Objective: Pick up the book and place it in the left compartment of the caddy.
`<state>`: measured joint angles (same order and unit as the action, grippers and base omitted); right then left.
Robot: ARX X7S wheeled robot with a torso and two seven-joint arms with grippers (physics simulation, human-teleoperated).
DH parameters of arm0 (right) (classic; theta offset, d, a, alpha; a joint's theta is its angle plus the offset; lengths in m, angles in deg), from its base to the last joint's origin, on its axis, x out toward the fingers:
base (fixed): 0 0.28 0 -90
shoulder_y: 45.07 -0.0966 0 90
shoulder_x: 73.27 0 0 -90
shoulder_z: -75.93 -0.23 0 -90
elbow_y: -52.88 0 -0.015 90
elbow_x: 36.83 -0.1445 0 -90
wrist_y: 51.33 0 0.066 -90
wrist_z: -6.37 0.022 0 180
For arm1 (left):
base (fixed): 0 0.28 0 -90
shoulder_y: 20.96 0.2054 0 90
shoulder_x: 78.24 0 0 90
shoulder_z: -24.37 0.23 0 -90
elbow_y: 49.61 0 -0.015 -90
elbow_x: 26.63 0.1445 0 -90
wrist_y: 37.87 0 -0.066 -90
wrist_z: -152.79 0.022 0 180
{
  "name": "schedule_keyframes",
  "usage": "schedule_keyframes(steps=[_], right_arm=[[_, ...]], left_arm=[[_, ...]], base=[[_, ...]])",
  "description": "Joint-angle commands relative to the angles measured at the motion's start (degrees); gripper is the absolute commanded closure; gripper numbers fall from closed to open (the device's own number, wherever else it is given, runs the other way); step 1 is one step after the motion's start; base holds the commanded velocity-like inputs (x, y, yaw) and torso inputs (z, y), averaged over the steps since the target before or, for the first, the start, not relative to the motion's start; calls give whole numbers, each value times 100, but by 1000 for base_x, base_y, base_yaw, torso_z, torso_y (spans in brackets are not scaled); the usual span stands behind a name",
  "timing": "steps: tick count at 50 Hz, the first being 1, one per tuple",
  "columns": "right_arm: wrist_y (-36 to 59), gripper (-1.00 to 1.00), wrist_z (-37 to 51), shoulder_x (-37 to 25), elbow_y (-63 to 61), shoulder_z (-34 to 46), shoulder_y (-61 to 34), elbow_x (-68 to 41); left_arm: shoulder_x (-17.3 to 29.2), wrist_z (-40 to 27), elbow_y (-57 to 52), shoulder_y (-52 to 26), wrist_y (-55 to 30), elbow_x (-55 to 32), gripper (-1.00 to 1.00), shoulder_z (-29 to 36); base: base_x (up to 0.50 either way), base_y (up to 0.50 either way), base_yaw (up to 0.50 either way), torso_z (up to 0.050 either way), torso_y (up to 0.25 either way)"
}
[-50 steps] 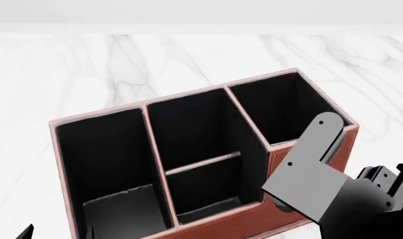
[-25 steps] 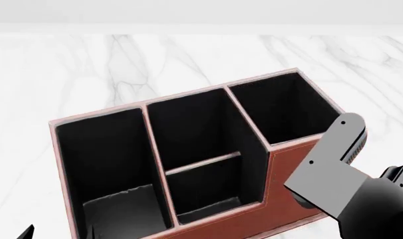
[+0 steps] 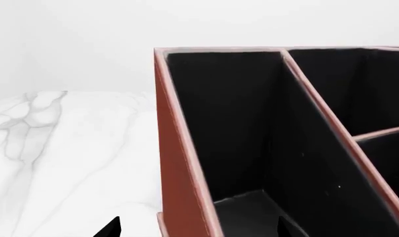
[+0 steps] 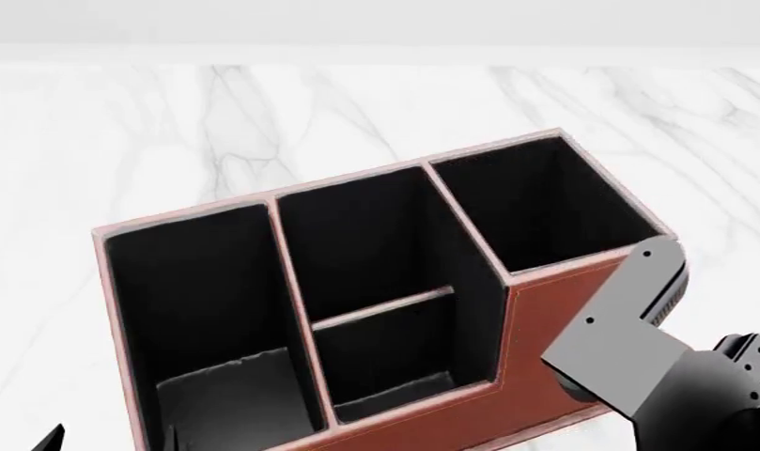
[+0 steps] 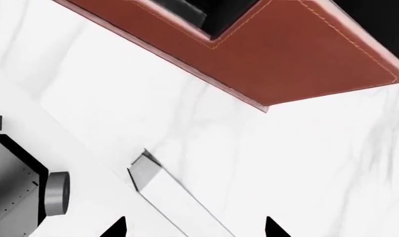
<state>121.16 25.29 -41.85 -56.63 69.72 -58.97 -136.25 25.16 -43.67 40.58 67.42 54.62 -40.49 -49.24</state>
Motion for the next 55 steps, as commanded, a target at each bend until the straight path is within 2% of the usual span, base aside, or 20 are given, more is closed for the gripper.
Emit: schedule_keyframes(steps=[1, 55], right_arm=[[-230, -100, -287, -17, -4, 112, 288, 386], [-1094, -100, -1142, 224, 582, 670, 1341, 1600]], left_arm=[[24, -25, -19, 5, 1, -27, -100, 28], [119, -108, -13, -17, 38, -108, -100, 164]], base=[[0, 0, 0, 0, 0], [0, 0, 0, 0, 0]])
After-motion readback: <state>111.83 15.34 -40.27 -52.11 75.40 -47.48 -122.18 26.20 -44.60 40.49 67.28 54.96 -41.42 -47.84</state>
